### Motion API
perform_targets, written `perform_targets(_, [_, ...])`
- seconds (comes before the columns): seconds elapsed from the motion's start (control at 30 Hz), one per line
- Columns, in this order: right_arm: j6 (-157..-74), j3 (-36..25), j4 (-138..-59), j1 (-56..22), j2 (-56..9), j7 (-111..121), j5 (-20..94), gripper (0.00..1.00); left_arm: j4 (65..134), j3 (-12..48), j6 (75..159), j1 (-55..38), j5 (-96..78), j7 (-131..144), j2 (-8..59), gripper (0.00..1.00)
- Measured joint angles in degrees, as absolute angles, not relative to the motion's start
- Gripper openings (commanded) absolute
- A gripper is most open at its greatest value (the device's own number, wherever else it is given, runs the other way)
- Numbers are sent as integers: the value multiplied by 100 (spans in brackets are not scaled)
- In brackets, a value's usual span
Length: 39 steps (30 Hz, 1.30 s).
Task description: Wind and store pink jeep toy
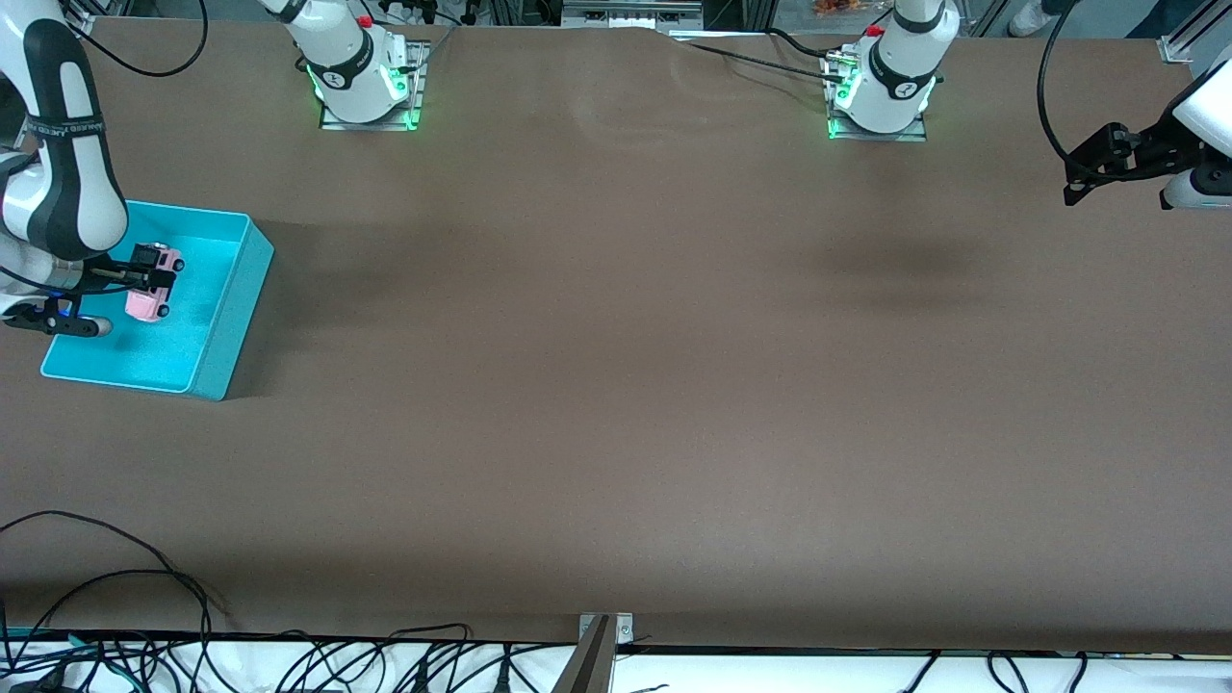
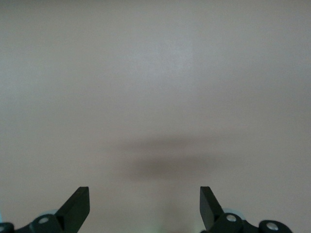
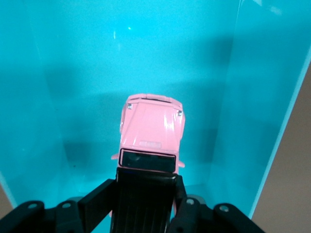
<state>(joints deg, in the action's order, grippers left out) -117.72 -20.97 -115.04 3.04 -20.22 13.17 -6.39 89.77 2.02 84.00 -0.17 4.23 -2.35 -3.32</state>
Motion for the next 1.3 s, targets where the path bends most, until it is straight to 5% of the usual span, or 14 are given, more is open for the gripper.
perform_targets(0.63, [-12454,-2099,-11532,592,-2770,1393,-664,0,8977,202,8399,-15,423,-235,-333,100])
perform_targets(0.73, [-12457,-2102,-11532,603,-2782,1394,-670,27,8977,200,8399,-14,422,-235,-335,100])
perform_targets(1.0, [-12451,-2102,-11533,603,-2782,1393,-670,39,8977,194,8397,-10,422,-235,-339,100])
perform_targets(1.03, [-12451,-2102,-11533,603,-2782,1393,-670,57,8977,194,8397,-10,422,-235,-340,100])
perform_targets(1.07, [-12451,-2101,-11534,603,-2782,1393,-670,93,8977,194,8397,-10,422,-235,-340,100])
perform_targets(1.1, [-12451,-2102,-11534,603,-2782,1392,-670,100,8977,194,8397,-10,422,-235,-340,100])
perform_targets(1.3, [-12433,-2101,-11540,603,-2782,1385,-670,100,8977,190,8397,-10,422,-235,-340,100])
